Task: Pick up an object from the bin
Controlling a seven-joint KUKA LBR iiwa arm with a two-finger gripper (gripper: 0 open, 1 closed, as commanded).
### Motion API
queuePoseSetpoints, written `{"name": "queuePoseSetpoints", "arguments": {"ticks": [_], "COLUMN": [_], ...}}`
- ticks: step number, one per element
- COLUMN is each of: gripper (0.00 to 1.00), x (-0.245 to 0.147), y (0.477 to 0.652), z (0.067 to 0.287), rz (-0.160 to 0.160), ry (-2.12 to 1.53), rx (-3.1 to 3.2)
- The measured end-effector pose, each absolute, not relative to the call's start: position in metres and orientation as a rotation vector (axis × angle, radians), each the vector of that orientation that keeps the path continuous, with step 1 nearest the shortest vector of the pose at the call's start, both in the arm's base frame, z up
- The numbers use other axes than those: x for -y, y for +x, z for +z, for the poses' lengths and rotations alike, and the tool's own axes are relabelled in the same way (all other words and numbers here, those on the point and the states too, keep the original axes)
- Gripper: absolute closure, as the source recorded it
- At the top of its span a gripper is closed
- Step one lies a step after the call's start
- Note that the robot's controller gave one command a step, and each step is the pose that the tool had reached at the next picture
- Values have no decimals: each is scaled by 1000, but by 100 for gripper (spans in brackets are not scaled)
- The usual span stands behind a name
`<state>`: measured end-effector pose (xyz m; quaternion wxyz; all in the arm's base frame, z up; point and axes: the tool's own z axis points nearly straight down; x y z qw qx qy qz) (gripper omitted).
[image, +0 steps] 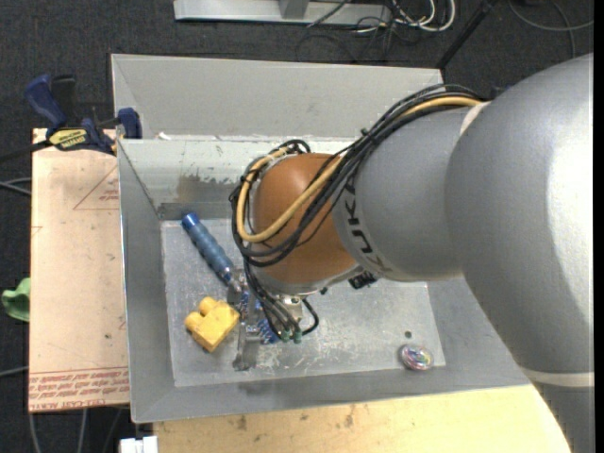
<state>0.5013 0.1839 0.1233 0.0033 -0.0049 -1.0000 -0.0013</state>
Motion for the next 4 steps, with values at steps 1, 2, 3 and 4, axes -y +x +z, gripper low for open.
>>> {"name": "queuePoseSetpoints", "arguments": {"ticks": [1,2,3,4], "gripper": [0,100,0,0], "x": [-233,-230,-229,-148], "y": [518,517,518,501], "z": [69,70,70,70], "rz": [-7,-4,-2,1], "ry": [104,94,93,447], "rx": [3145,3140,3141,3112]}}
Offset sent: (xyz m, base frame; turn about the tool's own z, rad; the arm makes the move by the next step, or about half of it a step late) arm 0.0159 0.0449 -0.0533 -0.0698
